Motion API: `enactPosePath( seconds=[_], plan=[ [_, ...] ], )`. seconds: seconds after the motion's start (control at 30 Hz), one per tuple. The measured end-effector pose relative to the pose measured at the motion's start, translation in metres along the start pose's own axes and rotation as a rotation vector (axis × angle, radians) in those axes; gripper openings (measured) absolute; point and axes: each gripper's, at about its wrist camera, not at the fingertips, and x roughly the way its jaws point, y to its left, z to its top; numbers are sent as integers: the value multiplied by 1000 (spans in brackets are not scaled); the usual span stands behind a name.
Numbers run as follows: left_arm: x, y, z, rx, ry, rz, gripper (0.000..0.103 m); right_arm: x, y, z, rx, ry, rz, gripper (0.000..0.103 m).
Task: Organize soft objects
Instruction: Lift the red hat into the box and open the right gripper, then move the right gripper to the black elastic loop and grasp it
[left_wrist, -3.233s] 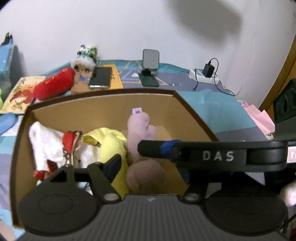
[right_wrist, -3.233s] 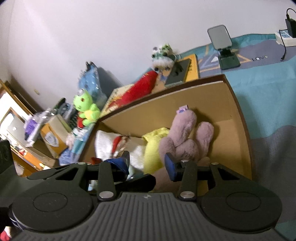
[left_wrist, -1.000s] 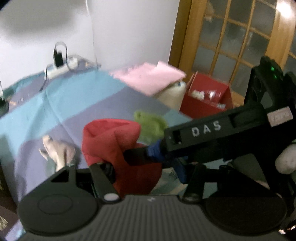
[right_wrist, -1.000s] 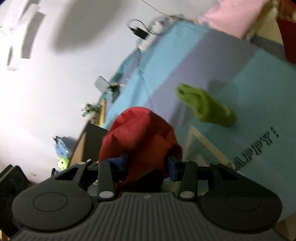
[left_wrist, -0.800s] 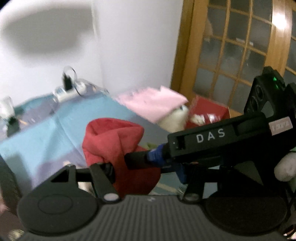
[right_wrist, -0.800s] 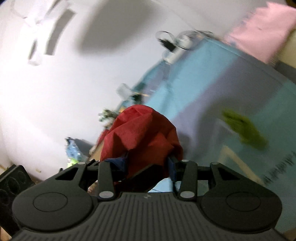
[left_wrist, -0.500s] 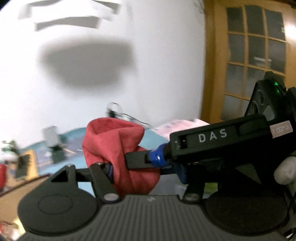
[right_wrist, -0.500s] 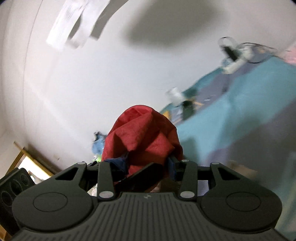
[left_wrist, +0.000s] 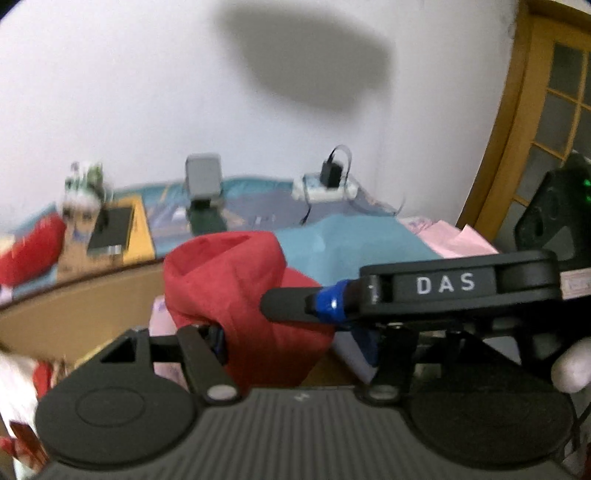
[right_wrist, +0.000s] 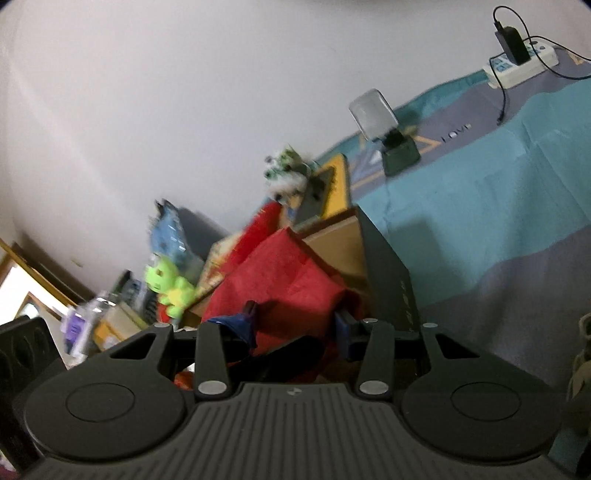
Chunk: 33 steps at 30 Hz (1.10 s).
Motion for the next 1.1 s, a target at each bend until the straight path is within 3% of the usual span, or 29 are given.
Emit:
enactPosePath(
  seconds=[0.37, 0.5, 0.83, 1.1],
  plan=[
    [22, 46, -30, -52, 139, 0, 72, -6, 12, -12, -30, -65, -143, 28],
    [18, 53, -35, -57, 173, 31, 72, -18, 16, -15, -48, -91, -147, 28],
    [-36, 41, -41, -58, 107, 120, 72, -45, 24, -35, -110, -67, -92, 28],
    [-69, 5, -58, -83, 91, 189, 72, -63, 16, -64, -140, 33, -34, 28]
  ],
)
